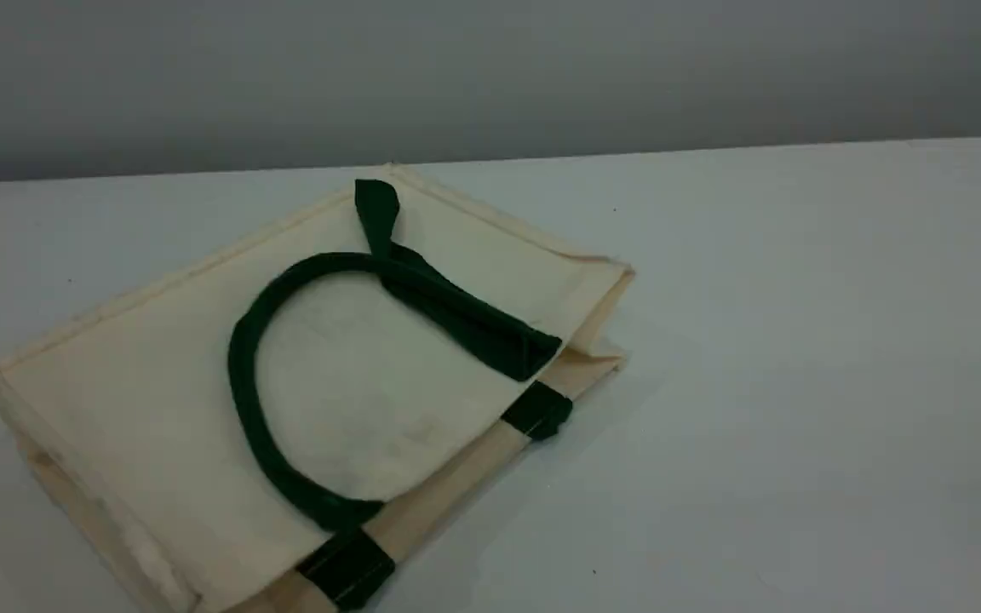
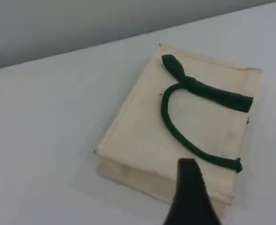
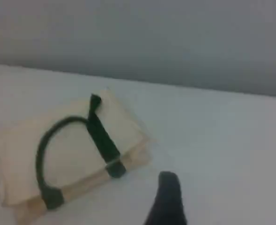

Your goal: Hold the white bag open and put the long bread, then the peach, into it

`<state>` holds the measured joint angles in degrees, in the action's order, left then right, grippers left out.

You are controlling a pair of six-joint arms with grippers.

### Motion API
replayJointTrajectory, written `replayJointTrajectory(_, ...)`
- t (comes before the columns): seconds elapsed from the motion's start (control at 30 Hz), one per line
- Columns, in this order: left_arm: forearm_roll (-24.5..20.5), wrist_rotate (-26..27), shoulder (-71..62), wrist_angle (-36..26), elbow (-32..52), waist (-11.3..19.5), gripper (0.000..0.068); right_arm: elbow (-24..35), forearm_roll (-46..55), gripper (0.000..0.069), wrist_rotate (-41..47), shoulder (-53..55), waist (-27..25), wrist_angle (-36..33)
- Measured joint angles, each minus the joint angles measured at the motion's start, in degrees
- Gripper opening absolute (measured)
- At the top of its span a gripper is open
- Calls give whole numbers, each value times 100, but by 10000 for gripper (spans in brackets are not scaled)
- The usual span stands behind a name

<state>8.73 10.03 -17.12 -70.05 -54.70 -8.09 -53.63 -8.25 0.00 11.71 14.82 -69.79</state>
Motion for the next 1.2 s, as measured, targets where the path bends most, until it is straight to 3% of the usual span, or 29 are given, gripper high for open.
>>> replayJointTrajectory(0.27,-133,-3,995,2,995,0,443,871,87,540,-50,-196,0,205)
replayJointTrajectory(0.67,-136,-157,1064,280,2363,0,443,1879,269,540,-311,-191,0,909)
replayJointTrajectory(0.93,-134,-300,1064,592,2455,0,443,2420,224,537,-324,-191,0,921)
replayJointTrajectory(1.2,-142,-346,1064,802,2575,0,443,2455,214,537,-309,-191,0,884)
